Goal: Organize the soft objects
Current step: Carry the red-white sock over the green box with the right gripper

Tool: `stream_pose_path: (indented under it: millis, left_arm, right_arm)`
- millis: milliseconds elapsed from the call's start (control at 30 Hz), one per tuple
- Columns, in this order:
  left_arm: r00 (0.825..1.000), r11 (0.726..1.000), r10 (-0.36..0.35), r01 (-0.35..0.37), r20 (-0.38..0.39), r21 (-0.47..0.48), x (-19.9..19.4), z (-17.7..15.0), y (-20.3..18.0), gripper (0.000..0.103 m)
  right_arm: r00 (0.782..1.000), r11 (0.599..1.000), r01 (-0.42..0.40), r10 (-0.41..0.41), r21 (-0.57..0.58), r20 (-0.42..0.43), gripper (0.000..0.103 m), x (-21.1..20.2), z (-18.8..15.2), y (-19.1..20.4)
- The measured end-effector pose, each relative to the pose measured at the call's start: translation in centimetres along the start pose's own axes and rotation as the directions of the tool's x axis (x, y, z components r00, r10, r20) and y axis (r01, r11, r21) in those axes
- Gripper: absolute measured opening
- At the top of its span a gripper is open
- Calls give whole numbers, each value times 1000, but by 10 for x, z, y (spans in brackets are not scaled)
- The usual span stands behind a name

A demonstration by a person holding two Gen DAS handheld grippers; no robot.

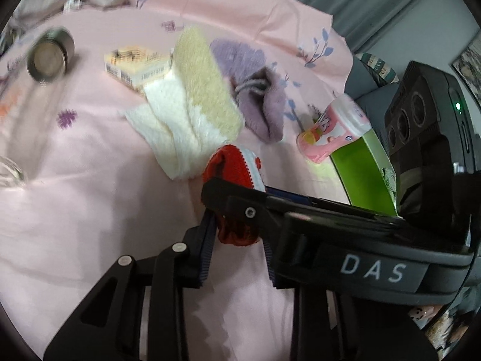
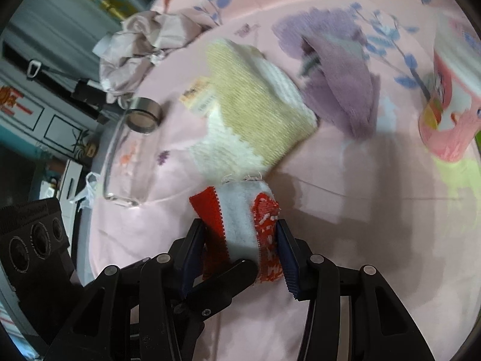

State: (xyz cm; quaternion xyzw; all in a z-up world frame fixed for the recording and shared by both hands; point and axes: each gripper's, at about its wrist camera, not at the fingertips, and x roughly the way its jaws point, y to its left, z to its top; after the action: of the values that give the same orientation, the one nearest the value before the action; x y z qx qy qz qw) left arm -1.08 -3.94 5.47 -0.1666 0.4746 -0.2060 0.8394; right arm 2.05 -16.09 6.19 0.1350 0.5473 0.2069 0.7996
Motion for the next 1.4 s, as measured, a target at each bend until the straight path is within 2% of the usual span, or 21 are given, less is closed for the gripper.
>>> stream_pose_path:
  millis: [133,400,633,1200,1400]
  left_arm:
    - [997,998,20,-24,71,50,-13,-1,-10,27]
    - [984,994,7,-26,180,104,-29,0,-20,27]
    - [977,993,-5,-20,214,114,-36,-4,-24,27]
    - [964,991,-28,-8,266,133,-52,0,-36,27]
    - [953,975,-32,-37,303,218,-56,9,-73,27]
  right_arm:
    - [998,998,16,-12,-59,65,50,-14,-3,16]
    - [981,989,78,-53,-129,188,50,-39,-6,37]
    - [970,983,102,-65,-152,232,51,-48,-8,45]
    - [959,981,116,-69,-156,276,51,-67,-9,54]
    - [931,987,106,-57,-118,360,51,-99,-7,40]
